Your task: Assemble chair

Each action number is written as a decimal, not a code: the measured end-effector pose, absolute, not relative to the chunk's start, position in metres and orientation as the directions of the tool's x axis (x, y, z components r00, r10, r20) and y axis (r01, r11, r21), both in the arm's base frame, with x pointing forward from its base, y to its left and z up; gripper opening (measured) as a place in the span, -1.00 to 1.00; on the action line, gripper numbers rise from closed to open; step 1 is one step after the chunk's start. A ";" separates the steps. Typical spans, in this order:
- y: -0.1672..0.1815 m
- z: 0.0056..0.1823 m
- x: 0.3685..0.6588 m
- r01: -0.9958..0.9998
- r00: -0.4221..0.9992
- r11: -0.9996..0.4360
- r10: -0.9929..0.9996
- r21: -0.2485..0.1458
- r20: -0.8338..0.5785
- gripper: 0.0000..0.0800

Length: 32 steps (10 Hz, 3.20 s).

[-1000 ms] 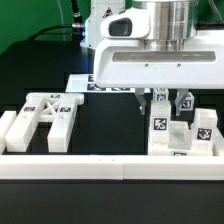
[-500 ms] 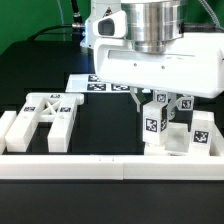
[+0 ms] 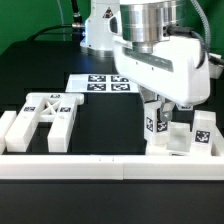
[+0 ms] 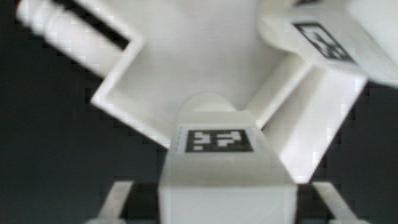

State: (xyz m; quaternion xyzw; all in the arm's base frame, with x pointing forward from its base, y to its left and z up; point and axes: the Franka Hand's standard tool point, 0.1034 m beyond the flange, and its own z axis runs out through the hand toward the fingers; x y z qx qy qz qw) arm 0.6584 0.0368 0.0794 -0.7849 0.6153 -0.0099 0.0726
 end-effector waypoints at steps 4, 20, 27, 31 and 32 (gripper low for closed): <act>0.043 0.079 0.658 -0.988 0.110 -0.100 -0.990 -0.116 -0.089 -0.27; 0.042 0.078 0.655 -0.246 0.967 -0.968 -0.249 -0.058 0.054 0.62; 0.044 0.077 0.656 -0.213 0.975 -0.976 -0.216 -0.050 0.058 -0.28; 0.044 0.077 0.656 -0.384 0.921 -0.921 -0.387 -0.062 0.048 -0.28; 0.042 0.078 0.657 -0.462 0.884 -0.884 -0.465 -0.071 0.043 -0.28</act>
Offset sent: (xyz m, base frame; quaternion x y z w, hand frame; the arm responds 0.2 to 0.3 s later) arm 0.0000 0.0000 0.0000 0.0000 0.0000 0.0000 1.0000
